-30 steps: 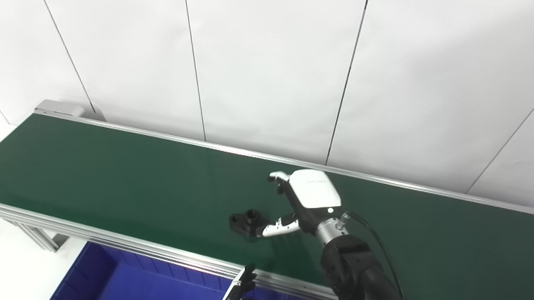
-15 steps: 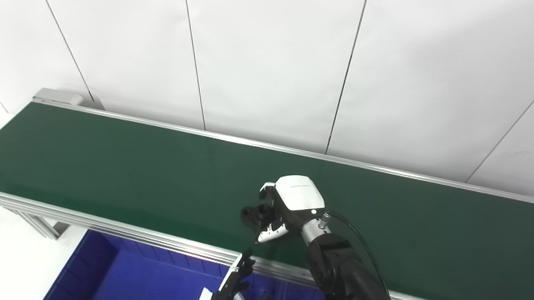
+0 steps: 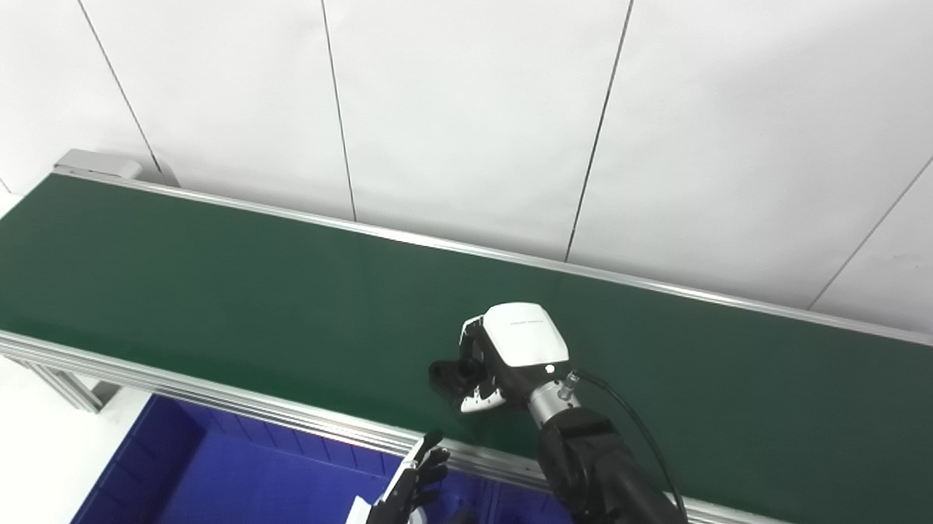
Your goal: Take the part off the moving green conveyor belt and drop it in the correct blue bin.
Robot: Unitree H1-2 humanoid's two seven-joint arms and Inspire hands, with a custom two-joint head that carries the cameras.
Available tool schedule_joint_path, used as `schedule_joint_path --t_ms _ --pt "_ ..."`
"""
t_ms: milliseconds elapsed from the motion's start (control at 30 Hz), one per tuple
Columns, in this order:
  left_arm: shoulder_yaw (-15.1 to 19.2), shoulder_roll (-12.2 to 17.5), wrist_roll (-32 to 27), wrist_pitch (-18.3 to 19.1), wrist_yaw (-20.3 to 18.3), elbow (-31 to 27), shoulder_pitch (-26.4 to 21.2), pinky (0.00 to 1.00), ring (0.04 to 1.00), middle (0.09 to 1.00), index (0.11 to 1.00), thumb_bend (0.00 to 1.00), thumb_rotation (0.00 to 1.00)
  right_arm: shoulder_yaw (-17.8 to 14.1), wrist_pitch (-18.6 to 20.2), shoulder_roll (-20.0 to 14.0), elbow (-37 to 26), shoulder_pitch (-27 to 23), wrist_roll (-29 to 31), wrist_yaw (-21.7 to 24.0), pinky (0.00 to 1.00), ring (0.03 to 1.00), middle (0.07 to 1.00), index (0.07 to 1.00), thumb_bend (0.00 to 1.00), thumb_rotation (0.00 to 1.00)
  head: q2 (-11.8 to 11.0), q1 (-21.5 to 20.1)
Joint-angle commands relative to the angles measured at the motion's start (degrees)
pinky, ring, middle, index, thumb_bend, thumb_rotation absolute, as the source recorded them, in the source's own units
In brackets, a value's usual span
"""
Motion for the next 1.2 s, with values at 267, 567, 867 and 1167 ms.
schedule_joint_path --t_ms 267,567,867,1167 --pt "-6.7 -7.1 -0.6 -0.7 0.6 -2.3 1.5 0.81 0.867 0.897 0.946 0.48 0.75 -1.7 1.5 0.5 -1.4 1.8 3.3 -2.8 0.12 0.176 0.261 0.474 0.51 0.15 -0.1 -0.7" --pt "-6.0 -6.4 -1.6 -1.2 0.4 -2.0 1.2 0.82 0.865 0.886 0.953 0.50 0.79 -4.4 2.7 0.4 -7.4 3.7 7.9 -0.8 0.15 0.205 0.280 0.475 0.50 0.15 0.1 -3.2" --pt "-3.7 -4.5 -5.2 -0.5 -0.6 -3.6 0.7 0.82 0.863 0.874 0.966 0.50 0.83 -5.5 4.9 -4.1 -21.5 4.4 6.4 7.1 0.15 0.210 0.282 0.475 0.51 0.14 0.7 -11.8" --pt "-0.6 -0.6 -8.8 2.0 -3.2 -7.1 0.2 0.92 0.914 0.908 1.000 0.57 0.93 -6.7 9.5 -8.3 -36.5 4.7 -0.9 19.4 0.16 0.215 0.293 0.480 0.51 0.15 2.4 -22.8"
